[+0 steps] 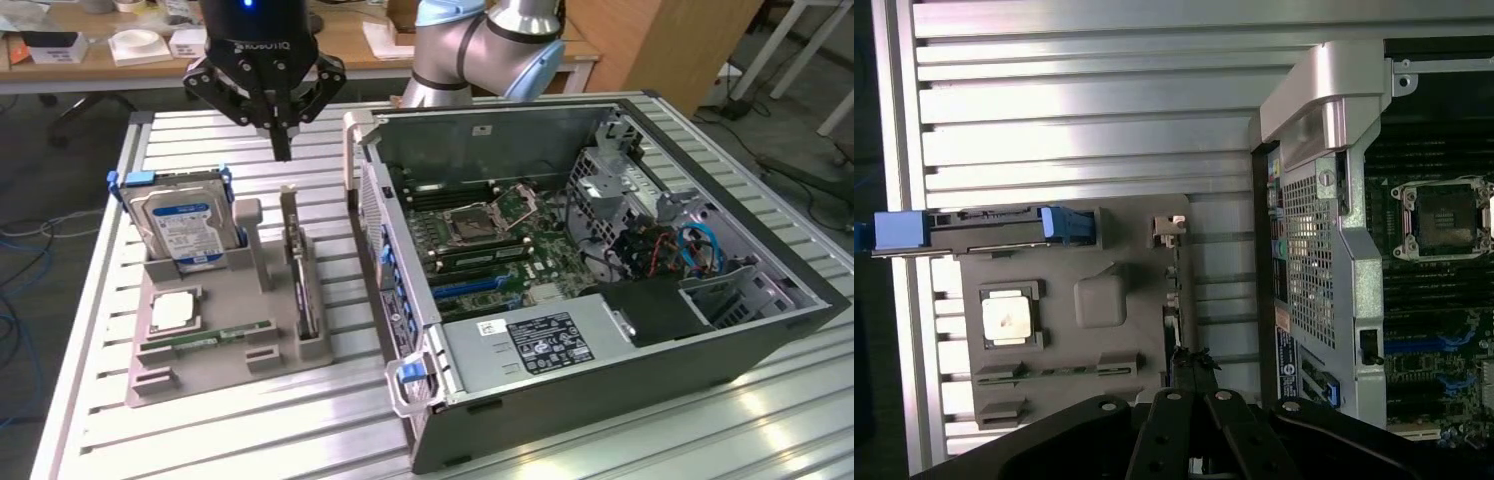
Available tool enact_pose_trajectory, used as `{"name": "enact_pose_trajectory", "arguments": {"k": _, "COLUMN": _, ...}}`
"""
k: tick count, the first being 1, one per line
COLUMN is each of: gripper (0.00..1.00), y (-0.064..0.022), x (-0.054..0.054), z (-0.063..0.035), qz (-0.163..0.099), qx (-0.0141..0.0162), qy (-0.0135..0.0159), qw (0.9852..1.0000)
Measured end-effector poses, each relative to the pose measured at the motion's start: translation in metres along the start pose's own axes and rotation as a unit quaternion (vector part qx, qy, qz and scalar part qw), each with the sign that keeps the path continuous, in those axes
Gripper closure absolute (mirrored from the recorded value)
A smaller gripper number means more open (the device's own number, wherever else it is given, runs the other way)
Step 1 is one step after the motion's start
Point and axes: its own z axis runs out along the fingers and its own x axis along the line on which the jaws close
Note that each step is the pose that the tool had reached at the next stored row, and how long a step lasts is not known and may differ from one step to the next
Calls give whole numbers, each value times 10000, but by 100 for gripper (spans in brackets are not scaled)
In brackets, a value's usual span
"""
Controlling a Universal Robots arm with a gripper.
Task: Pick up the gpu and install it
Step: 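Pick up the gpu and move the gpu toward the slot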
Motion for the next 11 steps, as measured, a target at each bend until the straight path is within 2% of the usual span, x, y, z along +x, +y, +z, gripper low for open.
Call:
{"name": "enact_pose_trajectory", "arguments": {"k": 6, "gripper": 89, "y": 0, "x": 0, "z": 0, "qz": 0, "qx": 0, "qy": 0, "qw": 10000}}
{"name": "enact_pose_trajectory", "arguments": {"k": 7, "gripper": 83, "y": 0, "x": 0, "z": 0, "qz": 0, "qx": 0, "qy": 0, "qw": 10000}}
{"name": "enact_pose_trajectory", "arguments": {"k": 8, "gripper": 83, "y": 0, "x": 0, "z": 0, "qz": 0, "qx": 0, "qy": 0, "qw": 10000}}
{"name": "enact_pose_trajectory", "arguments": {"k": 10, "gripper": 71, "y": 0, "x": 0, "z": 0, "qz": 0, "qx": 0, "qy": 0, "qw": 10000}}
{"name": "enact_pose_trajectory", "arguments": {"k": 11, "gripper": 71, "y": 0, "x": 0, "z": 0, "qz": 0, "qx": 0, "qy": 0, "qw": 10000}}
